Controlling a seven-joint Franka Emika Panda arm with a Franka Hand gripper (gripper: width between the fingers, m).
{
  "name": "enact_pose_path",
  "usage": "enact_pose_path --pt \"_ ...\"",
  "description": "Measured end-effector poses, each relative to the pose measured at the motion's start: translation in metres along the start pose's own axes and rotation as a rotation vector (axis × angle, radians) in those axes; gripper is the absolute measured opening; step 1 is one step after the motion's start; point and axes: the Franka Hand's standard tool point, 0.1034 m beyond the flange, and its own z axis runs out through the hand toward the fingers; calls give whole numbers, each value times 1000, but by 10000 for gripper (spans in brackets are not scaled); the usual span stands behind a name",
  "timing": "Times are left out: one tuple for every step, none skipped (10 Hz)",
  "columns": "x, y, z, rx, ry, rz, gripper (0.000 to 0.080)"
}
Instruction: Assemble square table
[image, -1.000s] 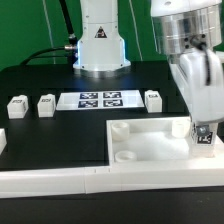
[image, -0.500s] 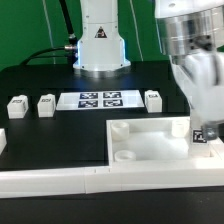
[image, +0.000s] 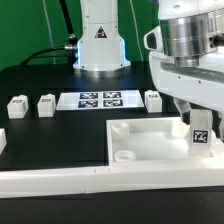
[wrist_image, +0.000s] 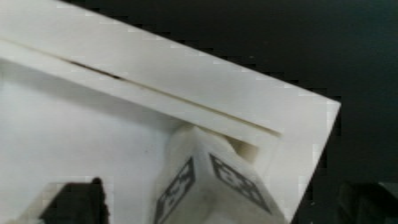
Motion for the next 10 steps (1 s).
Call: enact_pose_path --pt "1 0 -4 -43 8 -202 649" --pt "2 -6 -8 -39 24 -352 649" --pt "2 -7 -8 -26 38 -441 649" --pt "3 -6 -6 -27 36 -437 649" --pt "2 -6 -6 -25 36 -402 533" --pt "2 -6 -6 -26 36 -406 396" --pt "3 -4 -5 -30 35 -366 396" --pt "4 -2 -5 -31 35 -265 301" --pt "4 -2 -5 -30 35 -202 300" --pt "5 -2 -5 -25 32 -112 300"
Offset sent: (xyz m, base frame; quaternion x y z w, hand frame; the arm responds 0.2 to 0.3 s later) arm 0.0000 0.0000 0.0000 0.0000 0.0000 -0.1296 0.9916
